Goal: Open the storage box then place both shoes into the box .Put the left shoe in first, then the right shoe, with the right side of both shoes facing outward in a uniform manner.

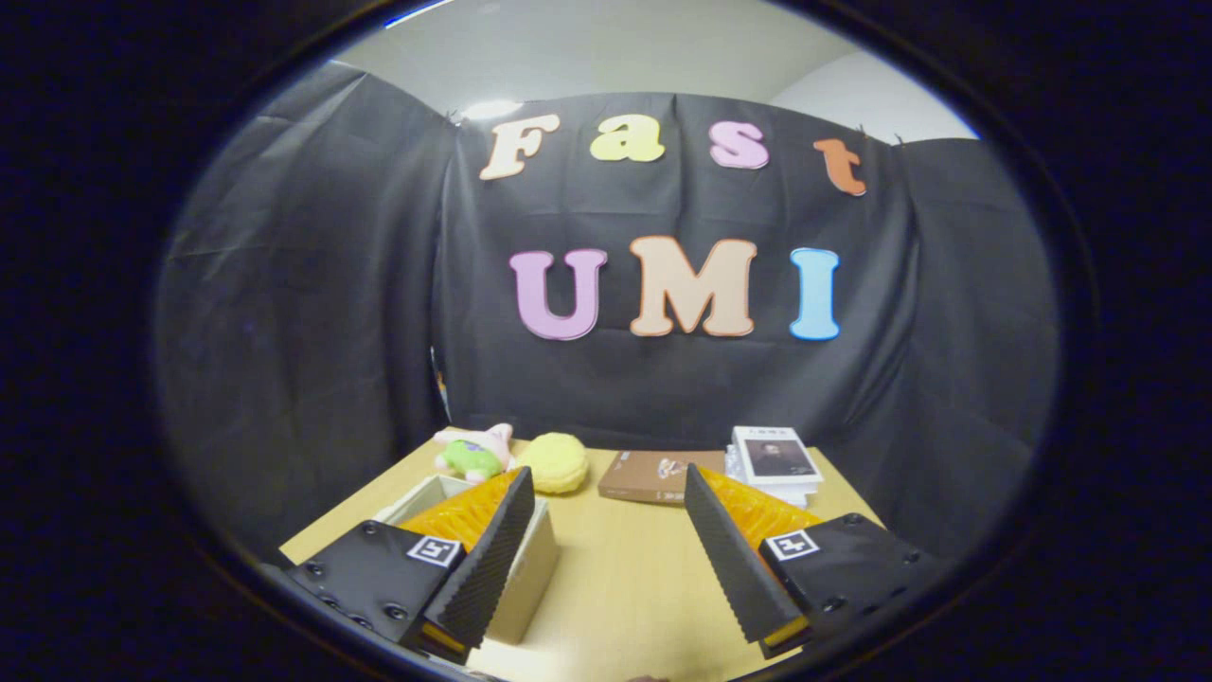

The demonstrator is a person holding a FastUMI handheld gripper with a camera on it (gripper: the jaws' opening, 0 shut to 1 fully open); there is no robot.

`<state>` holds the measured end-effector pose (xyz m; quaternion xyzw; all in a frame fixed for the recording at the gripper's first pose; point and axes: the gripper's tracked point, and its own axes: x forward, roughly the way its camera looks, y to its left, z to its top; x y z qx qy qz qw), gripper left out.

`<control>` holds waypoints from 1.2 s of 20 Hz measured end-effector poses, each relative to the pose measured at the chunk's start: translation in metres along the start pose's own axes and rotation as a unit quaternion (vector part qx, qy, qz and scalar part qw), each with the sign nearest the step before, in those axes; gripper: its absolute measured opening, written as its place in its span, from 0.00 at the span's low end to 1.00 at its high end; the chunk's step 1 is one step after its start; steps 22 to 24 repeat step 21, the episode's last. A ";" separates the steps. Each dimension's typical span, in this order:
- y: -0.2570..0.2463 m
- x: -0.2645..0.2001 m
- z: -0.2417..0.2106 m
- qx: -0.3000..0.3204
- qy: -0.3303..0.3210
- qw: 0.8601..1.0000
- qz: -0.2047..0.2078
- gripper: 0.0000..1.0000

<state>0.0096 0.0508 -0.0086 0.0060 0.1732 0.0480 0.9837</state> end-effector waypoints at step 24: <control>-0.110 -0.019 -0.017 0.030 -0.057 0.997 -0.053 1.00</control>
